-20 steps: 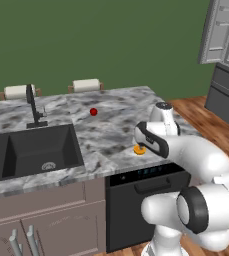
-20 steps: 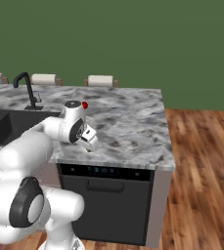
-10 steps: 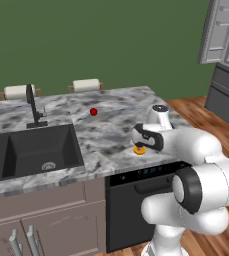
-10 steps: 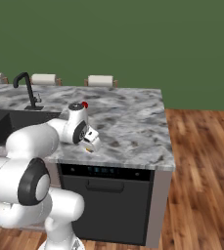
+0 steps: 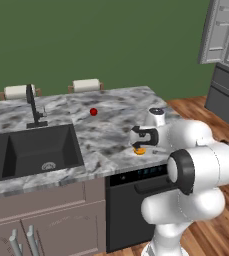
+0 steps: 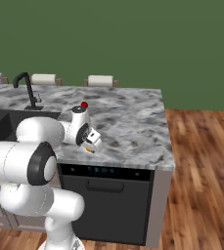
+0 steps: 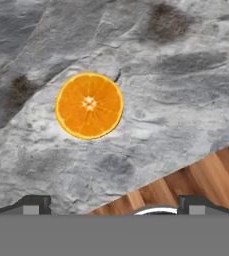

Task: Place the liquor on the top shelf of the fridge to keep it out of children's reach, and place the orange and apple on lower shelves for easy access.

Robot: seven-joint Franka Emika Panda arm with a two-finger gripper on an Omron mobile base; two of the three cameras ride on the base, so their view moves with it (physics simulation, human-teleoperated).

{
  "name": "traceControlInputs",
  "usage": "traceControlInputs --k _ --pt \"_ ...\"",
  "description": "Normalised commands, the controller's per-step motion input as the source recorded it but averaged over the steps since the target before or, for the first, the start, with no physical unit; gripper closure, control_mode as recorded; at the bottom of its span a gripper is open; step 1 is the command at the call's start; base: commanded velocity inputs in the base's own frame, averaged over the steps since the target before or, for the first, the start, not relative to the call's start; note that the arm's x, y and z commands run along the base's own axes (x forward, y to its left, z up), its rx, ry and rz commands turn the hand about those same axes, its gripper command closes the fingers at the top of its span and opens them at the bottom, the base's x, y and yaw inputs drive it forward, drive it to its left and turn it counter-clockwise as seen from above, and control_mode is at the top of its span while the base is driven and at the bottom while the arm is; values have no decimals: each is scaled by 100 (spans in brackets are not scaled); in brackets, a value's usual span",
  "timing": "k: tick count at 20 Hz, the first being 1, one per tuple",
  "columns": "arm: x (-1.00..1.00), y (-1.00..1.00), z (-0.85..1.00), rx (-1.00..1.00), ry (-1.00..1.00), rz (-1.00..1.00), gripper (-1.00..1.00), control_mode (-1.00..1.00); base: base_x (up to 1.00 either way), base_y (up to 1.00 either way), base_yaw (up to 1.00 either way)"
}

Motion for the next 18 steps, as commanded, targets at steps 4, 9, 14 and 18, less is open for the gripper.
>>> traceControlInputs --k 4,9,14,18 --pt "22 0 -21 0 0 0 -100 -100 0 0 0" --pt "21 0 -19 0 0 0 -100 -100 0 0 0" --pt "21 0 -16 0 0 0 -100 -100 0 0 0" --pt "21 0 -14 0 0 0 -100 -100 0 0 0"
